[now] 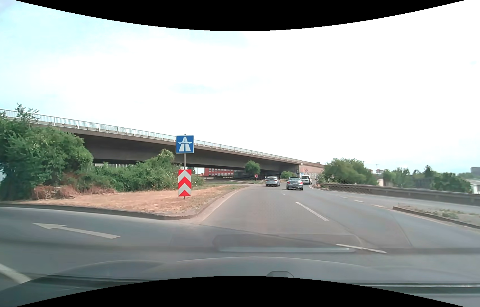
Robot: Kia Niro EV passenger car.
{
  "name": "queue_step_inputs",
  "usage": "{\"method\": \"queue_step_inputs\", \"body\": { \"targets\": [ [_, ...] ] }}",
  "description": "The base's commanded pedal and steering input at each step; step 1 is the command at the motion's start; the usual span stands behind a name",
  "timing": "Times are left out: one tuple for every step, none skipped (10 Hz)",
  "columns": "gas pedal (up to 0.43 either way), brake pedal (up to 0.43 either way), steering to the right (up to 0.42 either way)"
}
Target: Follow the waypoints while adhering to traffic rules and regulations
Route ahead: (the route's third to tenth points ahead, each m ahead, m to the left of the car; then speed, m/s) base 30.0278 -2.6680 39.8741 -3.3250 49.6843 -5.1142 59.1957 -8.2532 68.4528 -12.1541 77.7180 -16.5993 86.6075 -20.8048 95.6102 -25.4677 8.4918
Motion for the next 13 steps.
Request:
{"method": "queue_step_inputs", "body": {
  "targets": [
    [0.280, 0.000, 0.003],
    [0.311, 0.000, 0.002],
    [0.331, 0.000, 0.004],
    [0.331, 0.000, 0.004],
    [0.350, 0.000, 0.004],
    [0.350, 0.000, 0.003],
    [0.350, 0.000, 0.001],
    [0.350, 0.000, 0.000],
    [0.350, 0.000, -0.001],
    [0.350, 0.000, -0.001],
    [0.350, 0.000, -0.001],
    [0.350, 0.000, -0.001],
    [0.350, 0.000, -0.001]
  ]
}}
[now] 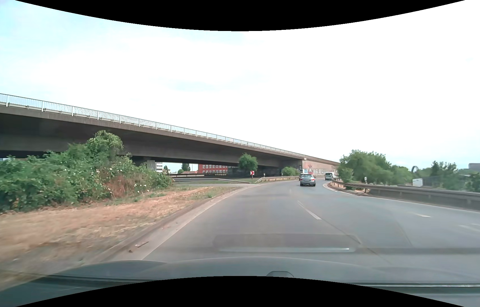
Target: Follow the waypoints while adhering to traffic rules and regulations
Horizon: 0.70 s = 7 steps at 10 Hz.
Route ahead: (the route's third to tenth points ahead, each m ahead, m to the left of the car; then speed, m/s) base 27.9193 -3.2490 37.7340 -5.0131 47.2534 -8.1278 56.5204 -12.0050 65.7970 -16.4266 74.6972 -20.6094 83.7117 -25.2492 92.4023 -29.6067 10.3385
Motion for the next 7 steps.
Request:
{"method": "queue_step_inputs", "body": {
  "targets": [
    [0.350, 0.000, -0.001],
    [0.350, 0.000, -0.001],
    [0.350, 0.000, -0.001],
    [0.350, 0.000, 0.000],
    [0.350, 0.000, 0.004],
    [0.350, 0.000, 0.008],
    [0.350, 0.000, 0.013]
  ]
}}
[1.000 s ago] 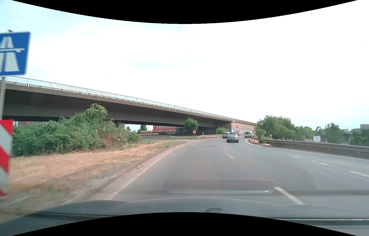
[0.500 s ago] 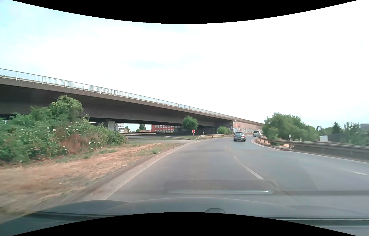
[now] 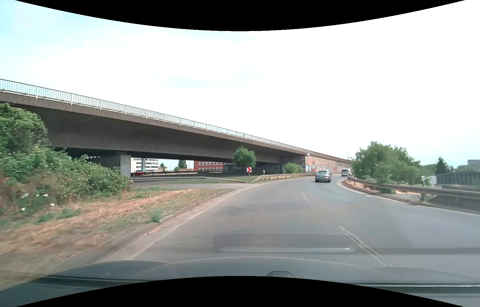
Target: Follow the waypoints while adhering to traffic rules and regulations
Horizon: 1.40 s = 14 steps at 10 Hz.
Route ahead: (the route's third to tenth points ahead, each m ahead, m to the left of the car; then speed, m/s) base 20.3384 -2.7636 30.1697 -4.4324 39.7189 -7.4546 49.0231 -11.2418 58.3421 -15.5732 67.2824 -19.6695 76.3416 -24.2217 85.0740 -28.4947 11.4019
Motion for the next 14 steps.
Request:
{"method": "queue_step_inputs", "body": {
  "targets": [
    [0.350, 0.000, 0.018],
    [0.350, 0.000, 0.023],
    [0.350, 0.000, 0.029],
    [0.350, 0.000, 0.034],
    [0.350, 0.000, 0.039],
    [0.350, 0.000, 0.043],
    [0.350, 0.000, 0.045],
    [0.350, 0.000, 0.045],
    [0.350, 0.000, 0.045],
    [0.350, 0.000, 0.044],
    [0.350, 0.000, 0.046],
    [0.350, 0.000, 0.046],
    [0.350, 0.000, 0.047],
    [0.350, 0.000, 0.046]
  ]
}}
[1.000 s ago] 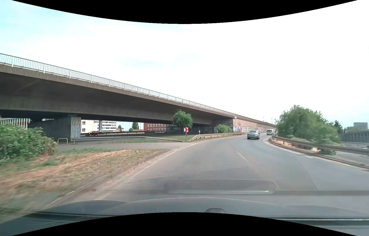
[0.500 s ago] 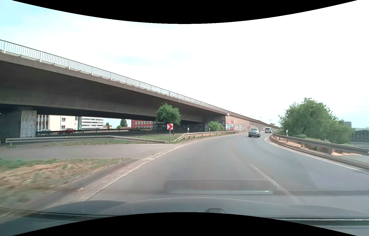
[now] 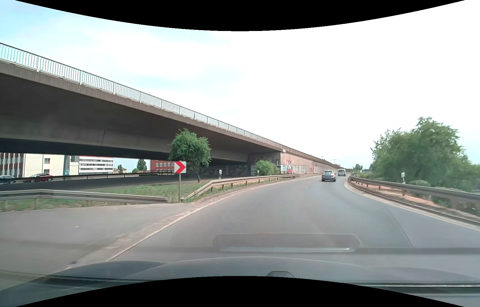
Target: Follow the waypoints while adhering to traffic rules and regulations
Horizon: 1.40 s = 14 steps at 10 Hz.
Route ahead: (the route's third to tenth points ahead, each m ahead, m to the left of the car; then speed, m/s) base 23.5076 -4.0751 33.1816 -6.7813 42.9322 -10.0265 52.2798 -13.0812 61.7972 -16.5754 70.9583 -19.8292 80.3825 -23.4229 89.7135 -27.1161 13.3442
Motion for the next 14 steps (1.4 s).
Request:
{"method": "queue_step_inputs", "body": {
  "targets": [
    [0.350, 0.000, 0.046],
    [0.350, 0.000, 0.046],
    [0.350, 0.000, 0.047],
    [0.350, 0.000, 0.049],
    [0.350, 0.000, 0.050],
    [0.350, 0.000, 0.051],
    [0.350, 0.000, 0.051],
    [0.350, 0.000, 0.051],
    [0.350, 0.000, 0.051],
    [0.350, 0.000, 0.050],
    [0.350, 0.000, 0.049],
    [0.350, 0.000, 0.049],
    [0.350, 0.000, 0.048],
    [0.350, 0.000, 0.046]
  ]
}}
